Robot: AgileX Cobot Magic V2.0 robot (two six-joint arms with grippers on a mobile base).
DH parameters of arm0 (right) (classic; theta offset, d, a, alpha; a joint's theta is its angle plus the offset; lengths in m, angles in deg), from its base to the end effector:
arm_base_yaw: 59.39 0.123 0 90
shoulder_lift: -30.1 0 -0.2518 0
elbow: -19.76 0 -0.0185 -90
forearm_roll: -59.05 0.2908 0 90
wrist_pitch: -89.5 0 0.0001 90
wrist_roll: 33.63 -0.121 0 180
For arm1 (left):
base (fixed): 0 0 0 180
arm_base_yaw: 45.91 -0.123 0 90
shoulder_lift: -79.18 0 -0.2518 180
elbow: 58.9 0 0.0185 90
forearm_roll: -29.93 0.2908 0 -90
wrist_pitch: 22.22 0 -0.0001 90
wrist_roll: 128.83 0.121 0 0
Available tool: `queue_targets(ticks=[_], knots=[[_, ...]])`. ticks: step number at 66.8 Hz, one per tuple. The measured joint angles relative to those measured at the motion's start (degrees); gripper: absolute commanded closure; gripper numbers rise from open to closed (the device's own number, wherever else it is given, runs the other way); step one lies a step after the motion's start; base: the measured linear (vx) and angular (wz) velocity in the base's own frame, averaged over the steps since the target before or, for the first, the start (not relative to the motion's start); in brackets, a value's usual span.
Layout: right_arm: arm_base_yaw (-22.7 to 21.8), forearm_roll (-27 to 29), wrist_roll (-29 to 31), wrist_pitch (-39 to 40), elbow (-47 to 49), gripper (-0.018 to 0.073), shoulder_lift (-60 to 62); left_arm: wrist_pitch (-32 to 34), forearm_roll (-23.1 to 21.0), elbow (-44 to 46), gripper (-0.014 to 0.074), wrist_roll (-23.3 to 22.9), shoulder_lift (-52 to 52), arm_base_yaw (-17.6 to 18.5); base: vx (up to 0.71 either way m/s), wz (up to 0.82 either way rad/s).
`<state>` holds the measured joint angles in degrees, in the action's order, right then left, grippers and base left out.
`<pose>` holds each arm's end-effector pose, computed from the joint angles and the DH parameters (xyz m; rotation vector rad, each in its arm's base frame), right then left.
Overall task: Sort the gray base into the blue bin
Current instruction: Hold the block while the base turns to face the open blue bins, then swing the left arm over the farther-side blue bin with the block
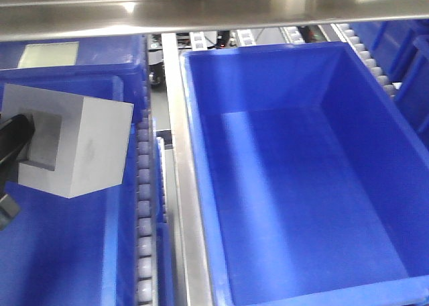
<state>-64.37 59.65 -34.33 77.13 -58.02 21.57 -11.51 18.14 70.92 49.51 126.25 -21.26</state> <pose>0.1590 -0.0136 0.1792 0.0925 1.7200 -0.0458 0.2201 -0.0960 0.2958 0.1217 1.5302 -0.4998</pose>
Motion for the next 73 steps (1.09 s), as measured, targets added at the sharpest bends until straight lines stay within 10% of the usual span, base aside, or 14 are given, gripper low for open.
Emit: queue_targets(ticks=[73], knots=[[0.0,0.0,0.0,0.5,0.0,0.0564,0.0,0.0,0.0,0.0,0.0603,0.0,-0.1,0.0,-0.01,0.10]])
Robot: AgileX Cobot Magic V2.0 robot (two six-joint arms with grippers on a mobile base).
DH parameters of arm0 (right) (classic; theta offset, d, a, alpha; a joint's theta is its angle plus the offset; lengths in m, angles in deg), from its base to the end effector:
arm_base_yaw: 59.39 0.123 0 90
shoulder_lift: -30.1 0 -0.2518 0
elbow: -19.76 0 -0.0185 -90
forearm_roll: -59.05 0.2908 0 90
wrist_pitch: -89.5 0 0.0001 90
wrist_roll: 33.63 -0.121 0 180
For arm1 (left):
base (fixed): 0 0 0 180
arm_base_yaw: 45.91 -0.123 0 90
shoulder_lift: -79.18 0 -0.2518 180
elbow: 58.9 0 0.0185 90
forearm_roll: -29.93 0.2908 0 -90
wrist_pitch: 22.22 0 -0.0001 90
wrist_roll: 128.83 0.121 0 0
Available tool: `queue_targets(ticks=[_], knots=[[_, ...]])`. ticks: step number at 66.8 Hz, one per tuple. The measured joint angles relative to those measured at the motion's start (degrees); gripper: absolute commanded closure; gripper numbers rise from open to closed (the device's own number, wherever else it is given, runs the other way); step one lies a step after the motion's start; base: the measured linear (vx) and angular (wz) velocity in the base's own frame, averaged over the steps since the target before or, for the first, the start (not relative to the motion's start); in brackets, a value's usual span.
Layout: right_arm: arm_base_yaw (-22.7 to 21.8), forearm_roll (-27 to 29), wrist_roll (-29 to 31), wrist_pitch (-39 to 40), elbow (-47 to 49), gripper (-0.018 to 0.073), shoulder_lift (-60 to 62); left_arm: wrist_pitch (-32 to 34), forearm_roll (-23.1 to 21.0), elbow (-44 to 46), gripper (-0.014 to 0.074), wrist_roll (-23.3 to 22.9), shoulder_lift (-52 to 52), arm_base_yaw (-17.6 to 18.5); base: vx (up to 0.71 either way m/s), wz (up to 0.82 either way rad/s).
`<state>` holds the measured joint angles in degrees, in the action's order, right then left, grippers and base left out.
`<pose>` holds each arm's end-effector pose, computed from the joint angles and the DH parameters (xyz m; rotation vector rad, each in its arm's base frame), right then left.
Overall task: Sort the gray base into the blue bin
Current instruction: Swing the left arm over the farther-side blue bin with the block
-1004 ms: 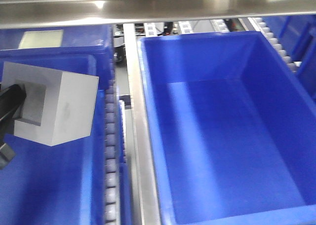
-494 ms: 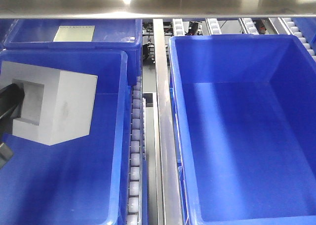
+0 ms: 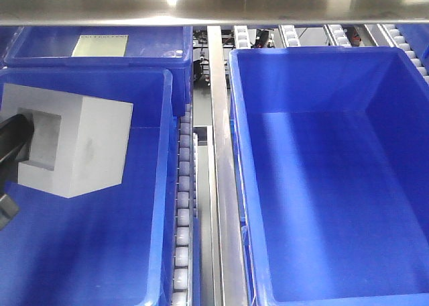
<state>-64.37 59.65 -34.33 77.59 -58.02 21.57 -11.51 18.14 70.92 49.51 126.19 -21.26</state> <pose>0.1592 -0.0136 0.1801 0.0921 1.7120 -0.0460 0.2199 -0.0959 0.2960 0.1216 1.5292 -0.5000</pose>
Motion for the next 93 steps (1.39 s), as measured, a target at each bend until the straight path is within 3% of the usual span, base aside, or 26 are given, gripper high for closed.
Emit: queue_targets(ticks=[27,35,43,51,68,81,93], knots=[[0.0,0.0,0.0,0.0,0.0,0.0564,0.0,0.3,0.0,0.0,0.0603,-0.3,0.0,0.0,0.00,0.00],[0.0,0.0,0.0,0.1,0.0,0.0564,0.0,-2.8,0.1,0.9,0.0603,-2.3,0.2,0.9,0.00,0.00],[0.0,0.0,0.0,0.1,0.0,0.0564,0.0,-4.7,0.7,3.1,0.0603,-2.7,1.9,5.5,0.00,0.00],[0.0,0.0,0.0,0.1,0.0,0.0564,0.0,-4.0,0.9,6.4,0.0603,-3.8,6.6,12.8,0.00,0.00],[0.0,0.0,0.0,0.1,0.0,0.0564,0.0,5.9,0.9,12.6,0.0603,-5.8,24.9,27.8,0.00,0.00],[0.0,0.0,0.0,0.1,0.0,0.0564,0.0,7.7,1.1,24.8,0.0603,-6.0,42.8,32.0,0.00,0.00],[0.0,0.0,0.0,0.1,0.0,0.0564,0.0,-1.6,1.7,42.5,0.0595,-6.0,58.8,32.0,0.00,0.00]])
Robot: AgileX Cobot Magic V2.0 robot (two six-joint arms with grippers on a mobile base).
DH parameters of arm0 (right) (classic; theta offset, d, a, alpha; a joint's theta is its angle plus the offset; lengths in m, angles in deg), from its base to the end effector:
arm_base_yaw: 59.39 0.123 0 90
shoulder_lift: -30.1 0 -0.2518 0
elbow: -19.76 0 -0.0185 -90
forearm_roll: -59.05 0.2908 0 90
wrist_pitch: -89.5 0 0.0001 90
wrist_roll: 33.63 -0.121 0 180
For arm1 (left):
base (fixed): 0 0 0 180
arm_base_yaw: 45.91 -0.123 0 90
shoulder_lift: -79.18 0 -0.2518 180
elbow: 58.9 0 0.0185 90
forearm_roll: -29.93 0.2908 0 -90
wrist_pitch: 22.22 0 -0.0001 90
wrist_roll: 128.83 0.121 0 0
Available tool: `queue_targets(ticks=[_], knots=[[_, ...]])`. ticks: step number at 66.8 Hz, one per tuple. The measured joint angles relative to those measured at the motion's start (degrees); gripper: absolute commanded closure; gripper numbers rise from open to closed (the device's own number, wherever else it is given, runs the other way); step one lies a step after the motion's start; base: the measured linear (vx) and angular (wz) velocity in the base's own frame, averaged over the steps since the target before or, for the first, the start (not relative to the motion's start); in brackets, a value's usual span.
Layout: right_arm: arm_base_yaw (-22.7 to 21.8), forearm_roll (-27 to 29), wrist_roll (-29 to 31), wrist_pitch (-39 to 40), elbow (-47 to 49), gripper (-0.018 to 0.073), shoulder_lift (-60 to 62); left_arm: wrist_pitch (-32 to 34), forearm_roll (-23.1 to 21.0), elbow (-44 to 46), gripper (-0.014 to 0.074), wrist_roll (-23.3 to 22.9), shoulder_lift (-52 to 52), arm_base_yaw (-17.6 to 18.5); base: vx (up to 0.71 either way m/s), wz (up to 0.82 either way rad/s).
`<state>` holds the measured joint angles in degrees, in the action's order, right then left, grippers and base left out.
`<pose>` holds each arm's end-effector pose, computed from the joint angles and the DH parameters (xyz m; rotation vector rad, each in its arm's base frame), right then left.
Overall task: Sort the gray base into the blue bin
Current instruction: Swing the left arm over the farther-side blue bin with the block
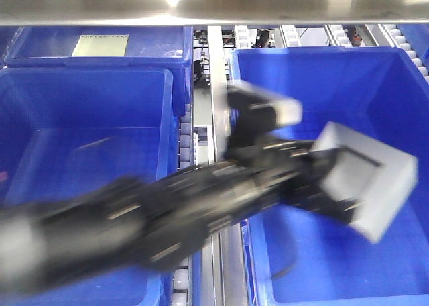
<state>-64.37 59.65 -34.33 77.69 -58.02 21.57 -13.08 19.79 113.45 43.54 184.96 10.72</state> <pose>0.1592 -0.0136 0.1803 0.0920 1.7102 -0.0460 0.2557 -0.3821 0.2364 0.6195 1.8124 -0.8751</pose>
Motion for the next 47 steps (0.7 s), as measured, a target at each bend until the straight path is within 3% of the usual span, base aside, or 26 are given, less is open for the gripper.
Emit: queue_targets(ticks=[9,22,35,47], knots=[[0.0,0.0,0.0,0.0,0.0,0.0564,0.0,-10.5,2.5,13.5,0.0593,0.0,10.5,0.0,0.00,0.00],[0.0,0.0,0.0,0.0,0.0,0.0564,0.0,-21.9,4.2,24.2,0.0576,0.1,21.8,0.0,0.00,0.00],[0.0,0.0,0.0,0.0,0.0,0.0564,0.0,-24.7,4.4,26.0,0.0479,0.4,26.3,0.2,0.00,0.00],[0.0,0.0,0.0,0.0,0.0,0.0564,0.0,-27.3,4.4,26.0,0.0325,2.6,27.3,0.5,0.00,0.00]])
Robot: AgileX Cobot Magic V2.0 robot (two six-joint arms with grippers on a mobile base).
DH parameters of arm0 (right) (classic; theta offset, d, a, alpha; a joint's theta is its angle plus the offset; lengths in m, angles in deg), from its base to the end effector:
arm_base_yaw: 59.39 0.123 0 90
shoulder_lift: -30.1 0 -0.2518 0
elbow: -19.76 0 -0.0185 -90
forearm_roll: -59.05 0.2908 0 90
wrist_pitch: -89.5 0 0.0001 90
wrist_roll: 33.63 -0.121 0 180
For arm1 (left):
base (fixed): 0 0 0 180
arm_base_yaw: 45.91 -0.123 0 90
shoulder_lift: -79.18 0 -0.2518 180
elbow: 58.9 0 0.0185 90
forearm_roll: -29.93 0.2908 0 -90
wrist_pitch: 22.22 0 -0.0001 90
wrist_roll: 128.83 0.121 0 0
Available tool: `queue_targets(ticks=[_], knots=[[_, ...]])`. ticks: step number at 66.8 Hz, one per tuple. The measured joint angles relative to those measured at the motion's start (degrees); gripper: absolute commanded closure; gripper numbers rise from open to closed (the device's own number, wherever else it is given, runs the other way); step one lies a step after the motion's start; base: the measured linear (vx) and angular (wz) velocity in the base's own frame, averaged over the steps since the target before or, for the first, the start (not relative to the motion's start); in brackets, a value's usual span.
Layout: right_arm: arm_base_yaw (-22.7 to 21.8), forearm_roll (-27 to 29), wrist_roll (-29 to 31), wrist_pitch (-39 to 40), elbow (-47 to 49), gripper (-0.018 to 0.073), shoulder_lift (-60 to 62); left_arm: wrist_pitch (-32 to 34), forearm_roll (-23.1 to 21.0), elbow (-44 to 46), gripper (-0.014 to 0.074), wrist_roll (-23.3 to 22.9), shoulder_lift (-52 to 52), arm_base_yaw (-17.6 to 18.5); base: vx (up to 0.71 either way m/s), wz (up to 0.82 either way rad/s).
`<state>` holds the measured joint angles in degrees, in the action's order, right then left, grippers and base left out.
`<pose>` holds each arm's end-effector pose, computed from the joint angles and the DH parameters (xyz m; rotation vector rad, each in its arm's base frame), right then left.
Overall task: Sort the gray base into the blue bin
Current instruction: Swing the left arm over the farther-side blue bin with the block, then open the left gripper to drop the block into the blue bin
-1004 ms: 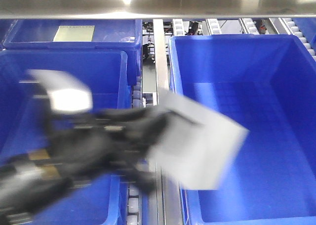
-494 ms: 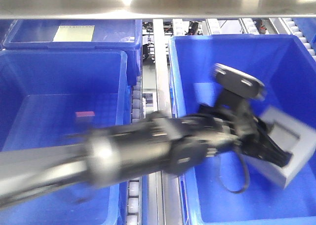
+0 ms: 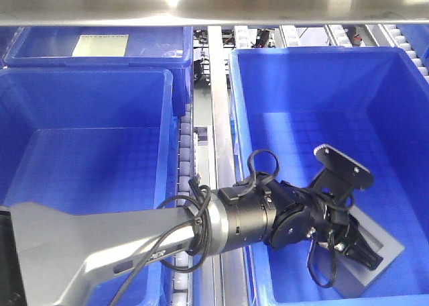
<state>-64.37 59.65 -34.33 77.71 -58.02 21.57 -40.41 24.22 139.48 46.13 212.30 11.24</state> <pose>0.1592 -0.0136 0.1804 0.0920 1.7099 -0.0460 0.2857 -0.4495 0.1196 0.9672 2.2003 -0.6146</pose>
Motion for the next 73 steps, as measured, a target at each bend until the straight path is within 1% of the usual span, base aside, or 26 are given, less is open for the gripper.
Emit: queue_targets(ticks=[9,14,23,29,32,37,40,44,50,57,73], knots=[[0.0,0.0,0.0,0.0,0.0,0.0564,0.0,-1.2,-0.1,0.5,0.0230,0.2,0.0,0.0,0.00,0.00],[0.0,0.0,0.0,0.0,0.0,0.0564,0.0,-2.5,-0.1,0.5,0.0216,0.2,-0.7,0.0,0.00,0.00],[0.0,0.0,0.0,0.0,0.0,0.0564,0.0,-5.7,-0.1,0.5,0.0249,0.2,-4.0,0.0,0.00,0.00],[0.0,0.0,0.0,0.0,0.0,0.0564,0.0,-6.4,0.0,-1.0,0.0304,0.2,-8.0,0.2,0.00,0.00],[0.0,0.0,0.0,0.0,0.0,0.0564,0.0,-6.2,0.2,-2.8,0.0353,0.2,-10.2,0.4,0.00,0.00],[0.0,0.0,0.0,0.0,0.0,0.0564,0.0,-3.9,1.0,-8.3,0.0446,0.2,-15.0,1.1,0.00,0.00],[0.0,0.0,0.0,0.0,0.0,0.0564,0.0,-2.3,1.1,-11.3,0.0517,0.2,-17.9,1.3,0.00,0.00],[0.0,0.0,0.0,0.0,0.0,0.0564,0.0,1.2,1.1,-17.7,0.0608,0.2,-23.1,1.6,0.00,0.00],[0.0,0.0,0.0,0.0,0.0,0.0564,0.0,5.5,1.2,-25.3,0.0605,0.2,-31.9,1.7,0.00,0.00],[0.0,0.0,0.0,0.0,0.0,0.0564,0.0,8.9,1.2,-33.6,0.0604,0.2,-43.2,0.8,0.00,0.00],[0.0,0.0,0.0,0.0,0.0,0.0564,0.0,9.9,2.7,-50.4,0.0604,0.2,-70.6,-3.0,0.00,0.00]])
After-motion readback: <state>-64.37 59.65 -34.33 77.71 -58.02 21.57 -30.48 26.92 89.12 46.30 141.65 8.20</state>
